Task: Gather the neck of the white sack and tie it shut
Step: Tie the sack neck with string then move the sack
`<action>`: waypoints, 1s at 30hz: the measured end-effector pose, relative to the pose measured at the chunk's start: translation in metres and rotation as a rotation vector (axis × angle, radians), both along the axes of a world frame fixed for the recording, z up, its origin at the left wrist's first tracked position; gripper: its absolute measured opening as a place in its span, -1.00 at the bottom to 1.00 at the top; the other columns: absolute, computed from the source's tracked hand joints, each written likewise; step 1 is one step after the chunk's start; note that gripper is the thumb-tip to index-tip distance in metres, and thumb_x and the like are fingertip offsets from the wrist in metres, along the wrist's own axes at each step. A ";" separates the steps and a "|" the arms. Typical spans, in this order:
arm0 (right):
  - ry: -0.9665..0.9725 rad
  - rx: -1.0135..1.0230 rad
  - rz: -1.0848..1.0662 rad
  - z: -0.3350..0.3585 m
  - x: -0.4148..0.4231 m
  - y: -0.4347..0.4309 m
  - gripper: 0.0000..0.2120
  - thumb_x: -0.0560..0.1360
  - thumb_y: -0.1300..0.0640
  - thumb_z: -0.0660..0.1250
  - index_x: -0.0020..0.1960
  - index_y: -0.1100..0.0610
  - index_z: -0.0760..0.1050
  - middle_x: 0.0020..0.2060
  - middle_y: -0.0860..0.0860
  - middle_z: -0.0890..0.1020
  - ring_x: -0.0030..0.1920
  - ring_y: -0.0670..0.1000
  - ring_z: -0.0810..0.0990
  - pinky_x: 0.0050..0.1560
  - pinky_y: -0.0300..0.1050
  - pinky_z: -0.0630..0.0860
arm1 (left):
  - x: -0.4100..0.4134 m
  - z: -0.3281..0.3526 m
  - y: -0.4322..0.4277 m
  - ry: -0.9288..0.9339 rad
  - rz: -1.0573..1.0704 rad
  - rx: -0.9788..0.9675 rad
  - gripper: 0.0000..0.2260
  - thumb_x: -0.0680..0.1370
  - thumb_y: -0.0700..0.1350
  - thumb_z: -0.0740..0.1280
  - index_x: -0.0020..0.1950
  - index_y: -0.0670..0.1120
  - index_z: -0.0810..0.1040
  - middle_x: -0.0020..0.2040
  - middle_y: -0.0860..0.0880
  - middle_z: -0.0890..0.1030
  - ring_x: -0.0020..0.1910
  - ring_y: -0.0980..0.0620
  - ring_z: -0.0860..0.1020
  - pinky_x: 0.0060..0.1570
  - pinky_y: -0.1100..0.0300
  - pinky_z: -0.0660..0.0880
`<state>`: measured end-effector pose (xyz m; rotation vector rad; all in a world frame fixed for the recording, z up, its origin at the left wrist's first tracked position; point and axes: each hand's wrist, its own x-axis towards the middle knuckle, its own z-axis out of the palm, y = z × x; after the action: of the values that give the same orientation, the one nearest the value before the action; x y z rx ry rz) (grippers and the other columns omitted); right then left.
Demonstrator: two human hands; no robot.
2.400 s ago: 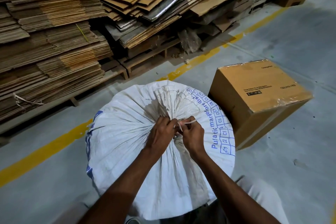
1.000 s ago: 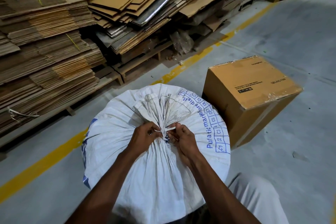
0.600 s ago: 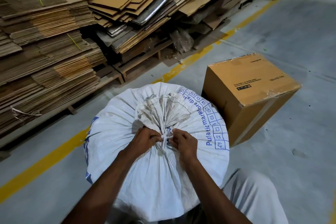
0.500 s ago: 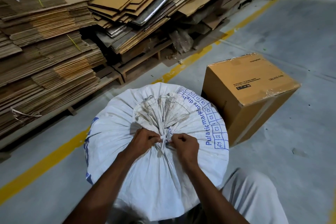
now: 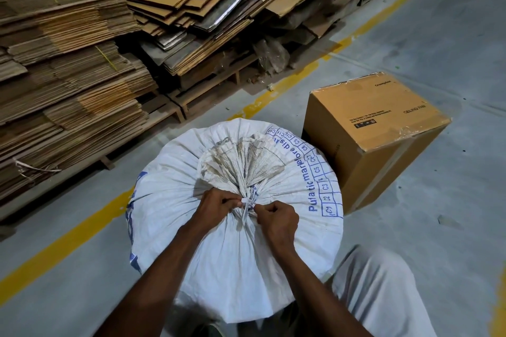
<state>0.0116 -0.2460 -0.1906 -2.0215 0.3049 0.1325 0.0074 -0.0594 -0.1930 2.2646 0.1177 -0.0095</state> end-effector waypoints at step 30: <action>0.028 -0.146 0.207 0.007 0.027 -0.001 -0.72 0.25 0.07 0.49 -0.35 0.30 0.57 -0.42 0.20 0.63 -0.31 0.17 0.61 -0.28 -0.04 0.47 | 0.002 -0.004 0.000 0.066 0.135 -0.085 -0.89 0.43 -0.20 0.55 -0.07 -0.07 0.78 -0.19 0.07 0.75 -0.16 0.11 0.70 -0.11 0.25 0.57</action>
<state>0.0387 -0.2474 -0.1841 -2.1949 0.1246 0.2751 0.0093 -0.0596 -0.1972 2.1676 0.2997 -0.0171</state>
